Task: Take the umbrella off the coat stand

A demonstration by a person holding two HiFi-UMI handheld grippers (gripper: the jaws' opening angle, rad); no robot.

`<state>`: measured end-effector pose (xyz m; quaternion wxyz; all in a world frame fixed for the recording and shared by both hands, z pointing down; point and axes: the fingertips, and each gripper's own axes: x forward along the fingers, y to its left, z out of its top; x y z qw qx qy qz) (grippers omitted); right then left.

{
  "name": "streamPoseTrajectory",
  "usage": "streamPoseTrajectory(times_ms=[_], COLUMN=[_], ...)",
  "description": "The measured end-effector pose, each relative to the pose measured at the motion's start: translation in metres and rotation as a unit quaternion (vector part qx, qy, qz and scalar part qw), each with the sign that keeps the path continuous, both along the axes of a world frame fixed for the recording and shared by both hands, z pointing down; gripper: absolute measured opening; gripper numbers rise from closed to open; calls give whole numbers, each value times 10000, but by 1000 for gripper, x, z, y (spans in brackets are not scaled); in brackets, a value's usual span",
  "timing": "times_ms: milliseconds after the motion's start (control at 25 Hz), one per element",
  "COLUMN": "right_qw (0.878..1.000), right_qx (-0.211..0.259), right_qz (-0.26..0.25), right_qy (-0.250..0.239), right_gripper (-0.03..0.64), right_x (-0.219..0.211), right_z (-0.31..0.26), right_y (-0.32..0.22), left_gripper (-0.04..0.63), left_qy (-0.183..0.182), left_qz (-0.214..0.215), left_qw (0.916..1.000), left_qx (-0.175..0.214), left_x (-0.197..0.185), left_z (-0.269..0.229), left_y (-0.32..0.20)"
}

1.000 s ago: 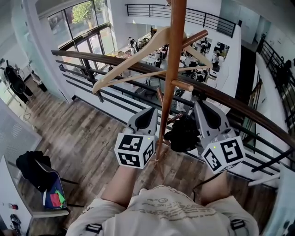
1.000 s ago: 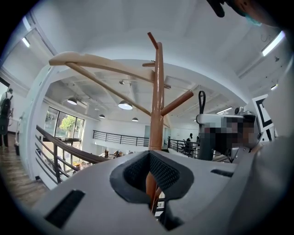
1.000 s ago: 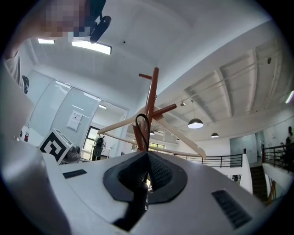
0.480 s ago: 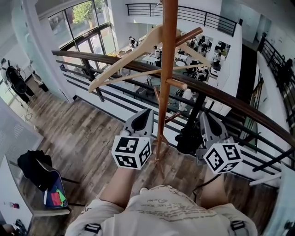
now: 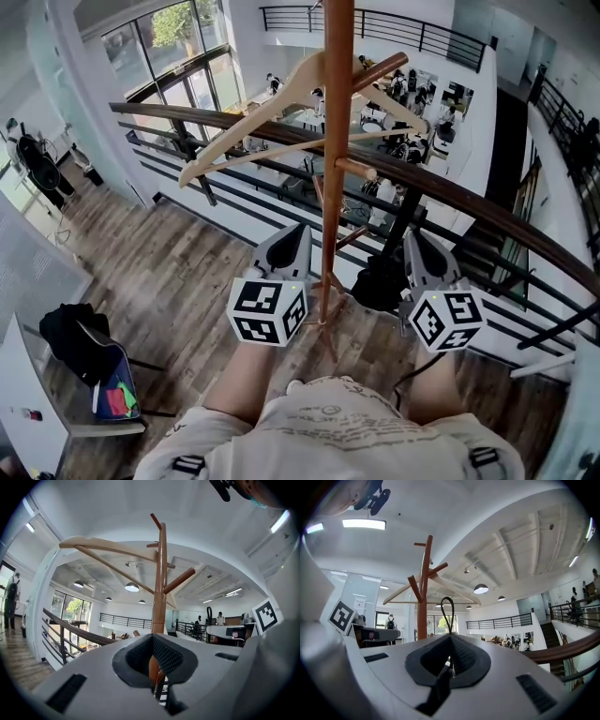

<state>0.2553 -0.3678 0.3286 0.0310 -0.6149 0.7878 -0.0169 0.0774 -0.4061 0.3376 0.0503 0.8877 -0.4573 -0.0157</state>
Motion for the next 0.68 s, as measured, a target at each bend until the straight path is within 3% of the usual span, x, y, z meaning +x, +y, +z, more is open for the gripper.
streamPoseTrajectory(times_ms=[680], right_qw=[9999], right_qx=[36], right_qz=[-148], right_qy=[18], right_gripper=[2], right_x=[-7], right_z=[-2], right_y=[-2], left_gripper=[5], left_qy=[-90], left_qz=[4], left_qw=[9999], left_qx=[56], left_x=[8], left_z=[-3], left_y=[3])
